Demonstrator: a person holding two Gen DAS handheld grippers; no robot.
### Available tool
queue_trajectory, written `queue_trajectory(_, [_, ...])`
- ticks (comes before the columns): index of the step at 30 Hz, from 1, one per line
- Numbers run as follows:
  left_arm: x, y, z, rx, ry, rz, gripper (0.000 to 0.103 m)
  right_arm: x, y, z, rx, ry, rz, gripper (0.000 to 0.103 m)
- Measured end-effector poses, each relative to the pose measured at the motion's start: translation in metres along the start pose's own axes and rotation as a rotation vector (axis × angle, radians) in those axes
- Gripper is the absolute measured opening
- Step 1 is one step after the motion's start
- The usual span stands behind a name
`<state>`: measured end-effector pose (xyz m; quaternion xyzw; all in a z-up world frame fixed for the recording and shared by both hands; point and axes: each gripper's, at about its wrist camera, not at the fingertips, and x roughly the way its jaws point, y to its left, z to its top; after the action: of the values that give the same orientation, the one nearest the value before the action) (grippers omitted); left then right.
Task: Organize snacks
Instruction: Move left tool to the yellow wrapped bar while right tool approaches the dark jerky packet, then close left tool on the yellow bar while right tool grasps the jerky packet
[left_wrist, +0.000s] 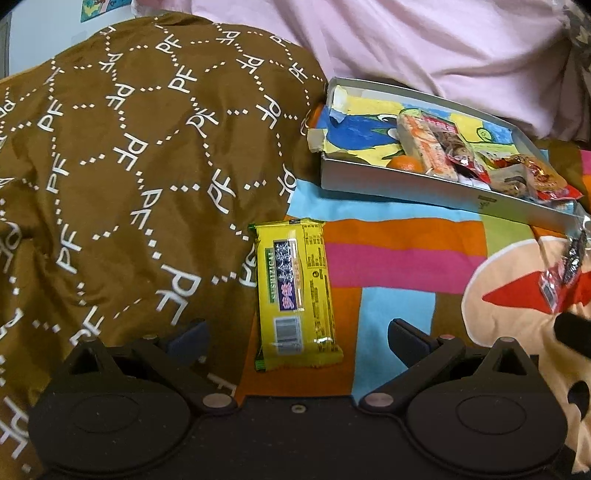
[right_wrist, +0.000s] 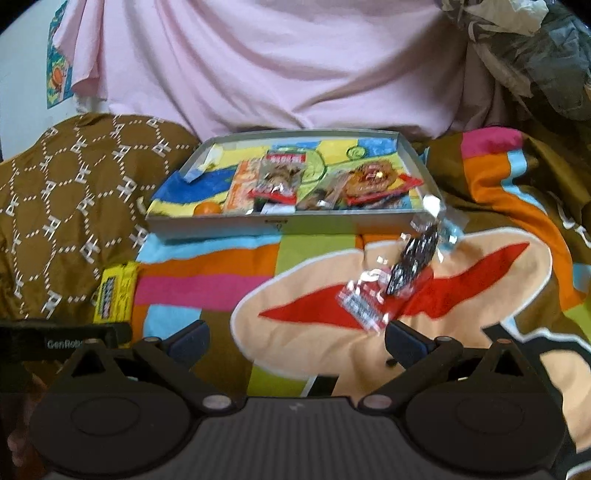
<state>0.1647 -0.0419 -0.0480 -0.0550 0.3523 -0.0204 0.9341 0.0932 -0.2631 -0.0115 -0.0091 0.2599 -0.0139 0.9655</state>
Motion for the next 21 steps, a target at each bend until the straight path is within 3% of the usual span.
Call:
queue_trajectory(5, [0.017,-0.002,0.005,0.005,0.011,-0.013,0.102,0.019,-0.013,0.008,0.027,-0.016,-0.016,0.103])
queue_trajectory(16, [0.044,-0.01,0.016,-0.042,0.054,-0.044,0.102,0.072,-0.058,0.02,0.219,-0.025,-0.128,0.103])
queue_trajectory(21, [0.046,-0.009,0.015,-0.053,0.049,-0.06,0.09,0.089,-0.072,0.021,0.295,-0.024,-0.109,0.1])
